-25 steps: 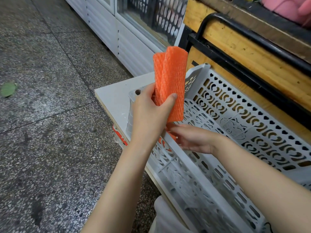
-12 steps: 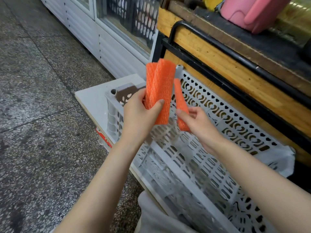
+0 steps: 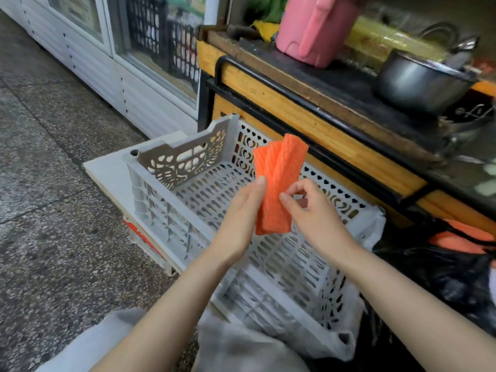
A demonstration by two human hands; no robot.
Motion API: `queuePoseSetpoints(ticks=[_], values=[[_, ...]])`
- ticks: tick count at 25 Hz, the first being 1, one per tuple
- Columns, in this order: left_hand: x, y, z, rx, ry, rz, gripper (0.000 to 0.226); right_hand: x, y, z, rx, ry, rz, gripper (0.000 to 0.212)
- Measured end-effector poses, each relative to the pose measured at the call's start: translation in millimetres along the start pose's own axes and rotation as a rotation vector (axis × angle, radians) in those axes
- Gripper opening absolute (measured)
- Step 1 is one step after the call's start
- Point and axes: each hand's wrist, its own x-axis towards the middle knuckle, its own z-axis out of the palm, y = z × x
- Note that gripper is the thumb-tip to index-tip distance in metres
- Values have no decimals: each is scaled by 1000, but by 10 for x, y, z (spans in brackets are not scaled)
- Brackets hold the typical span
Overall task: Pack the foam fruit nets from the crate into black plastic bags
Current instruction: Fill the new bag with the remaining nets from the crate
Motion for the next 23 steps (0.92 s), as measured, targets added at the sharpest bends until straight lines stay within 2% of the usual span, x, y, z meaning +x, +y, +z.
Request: queuePoseSetpoints(ticks=[3, 7, 9, 12, 15, 16, 19, 23], values=[[-224, 76, 281, 20, 32, 30, 13, -209, 33, -282, -9, 15, 25, 12], [-423, 242, 650, 55, 5, 9, 24, -548, -15, -641, 136, 135, 35, 33], [-531, 370, 820, -4, -30, 16, 15, -725, -59, -813, 182, 160, 19, 41], [-669, 537, 1046, -54, -115, 30, 15, -1008, -82, -1099, 107, 189, -40, 38], [-788, 696, 1282, -55, -257, 24, 30, -1294, -61, -1379, 124, 233, -80, 26], [-819, 745, 1375, -35, -301, 17, 29, -1386, -38, -1469, 136, 261, -92, 25], [-827, 807, 1684, 113, -352, 83, 29, -1604, 69, -1808, 150, 448, -116, 33], [-641, 660, 1987, 448, -203, 195, 46, -1765, 262, -2369, -38, 753, -112, 56]])
